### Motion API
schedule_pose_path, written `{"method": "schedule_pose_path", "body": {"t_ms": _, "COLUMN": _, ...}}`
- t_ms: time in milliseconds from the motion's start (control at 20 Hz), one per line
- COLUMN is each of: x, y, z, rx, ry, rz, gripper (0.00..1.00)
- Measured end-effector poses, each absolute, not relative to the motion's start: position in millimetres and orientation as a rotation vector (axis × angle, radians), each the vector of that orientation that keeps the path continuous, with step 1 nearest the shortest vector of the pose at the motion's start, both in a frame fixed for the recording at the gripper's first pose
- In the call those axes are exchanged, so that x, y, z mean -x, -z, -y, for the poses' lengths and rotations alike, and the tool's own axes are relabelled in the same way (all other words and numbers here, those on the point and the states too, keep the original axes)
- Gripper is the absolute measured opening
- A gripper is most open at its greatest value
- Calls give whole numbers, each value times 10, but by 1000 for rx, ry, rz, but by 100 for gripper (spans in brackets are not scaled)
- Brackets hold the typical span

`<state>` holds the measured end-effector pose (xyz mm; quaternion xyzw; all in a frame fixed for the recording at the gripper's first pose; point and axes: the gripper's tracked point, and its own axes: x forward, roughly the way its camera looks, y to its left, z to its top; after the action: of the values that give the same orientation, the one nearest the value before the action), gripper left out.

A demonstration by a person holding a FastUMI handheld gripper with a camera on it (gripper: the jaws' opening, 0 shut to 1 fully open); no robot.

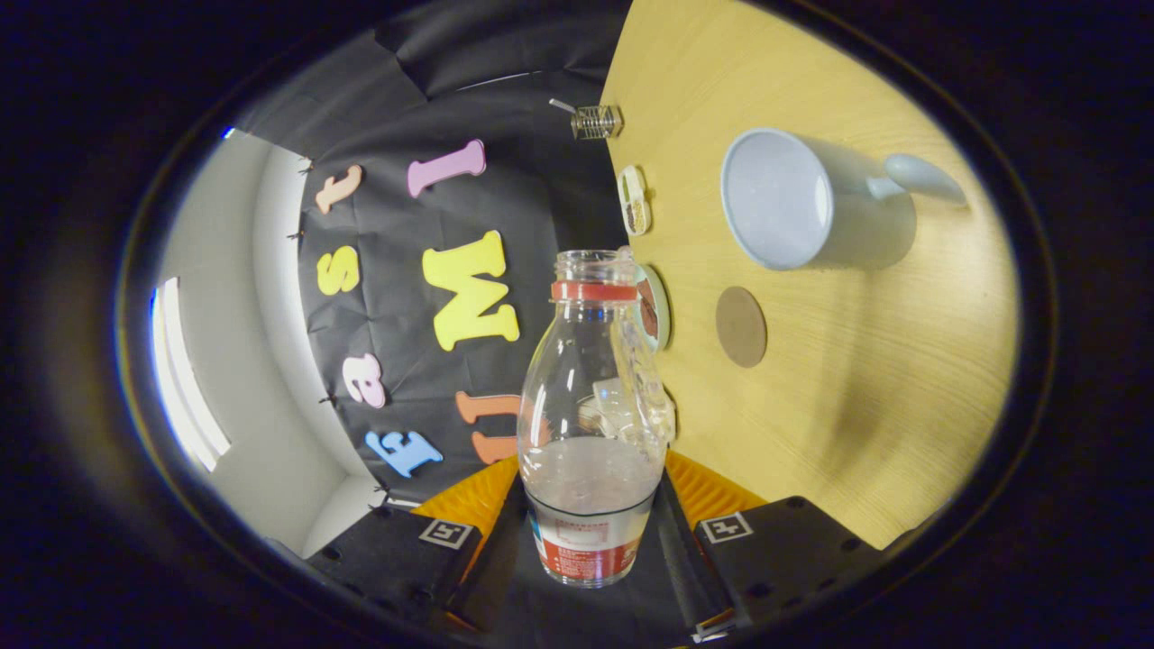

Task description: Take the bottle from table, then pour the juice into the cup, finally place the bottle on the coaster

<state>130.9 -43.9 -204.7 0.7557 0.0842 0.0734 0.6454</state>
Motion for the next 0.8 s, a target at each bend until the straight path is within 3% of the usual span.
{"method": "schedule_pose_path", "body": {"t_ms": 800, "x": -1288, "y": 1983, "z": 484, "rx": -1774, "ry": -188, "rz": -171, "gripper": 77}}
